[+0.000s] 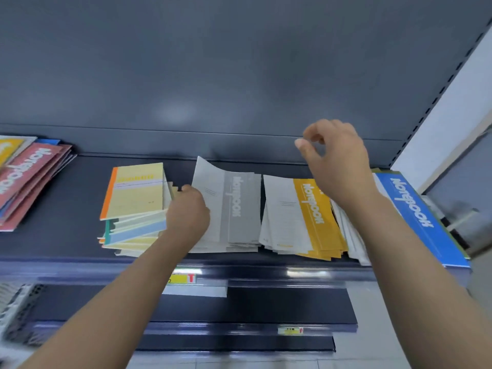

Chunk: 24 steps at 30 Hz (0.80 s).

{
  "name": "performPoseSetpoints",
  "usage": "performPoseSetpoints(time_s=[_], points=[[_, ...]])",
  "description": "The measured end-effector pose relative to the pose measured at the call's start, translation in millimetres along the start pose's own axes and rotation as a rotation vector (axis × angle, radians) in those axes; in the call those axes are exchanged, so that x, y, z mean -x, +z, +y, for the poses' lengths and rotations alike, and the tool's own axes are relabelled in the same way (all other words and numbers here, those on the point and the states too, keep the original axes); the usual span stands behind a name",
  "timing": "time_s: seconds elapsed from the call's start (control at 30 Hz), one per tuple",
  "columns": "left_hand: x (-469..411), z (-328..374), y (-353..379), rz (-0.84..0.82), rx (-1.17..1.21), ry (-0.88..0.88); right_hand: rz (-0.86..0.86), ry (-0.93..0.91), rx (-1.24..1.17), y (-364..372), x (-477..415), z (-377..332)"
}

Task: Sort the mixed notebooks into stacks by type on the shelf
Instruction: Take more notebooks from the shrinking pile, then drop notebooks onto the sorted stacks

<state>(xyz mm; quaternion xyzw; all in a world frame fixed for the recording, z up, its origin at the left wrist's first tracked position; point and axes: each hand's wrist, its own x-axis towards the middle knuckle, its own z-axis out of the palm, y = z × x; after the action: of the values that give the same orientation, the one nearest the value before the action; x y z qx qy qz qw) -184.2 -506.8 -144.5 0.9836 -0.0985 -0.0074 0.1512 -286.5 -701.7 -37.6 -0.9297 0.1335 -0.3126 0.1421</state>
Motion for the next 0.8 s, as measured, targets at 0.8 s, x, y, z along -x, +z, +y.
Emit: performPoseSetpoints(time_s=[0.8], points=[[41, -244, -172, 0.733, -0.108, 0.101, -0.03, -0.446, -0.216, 105, -3, -313]])
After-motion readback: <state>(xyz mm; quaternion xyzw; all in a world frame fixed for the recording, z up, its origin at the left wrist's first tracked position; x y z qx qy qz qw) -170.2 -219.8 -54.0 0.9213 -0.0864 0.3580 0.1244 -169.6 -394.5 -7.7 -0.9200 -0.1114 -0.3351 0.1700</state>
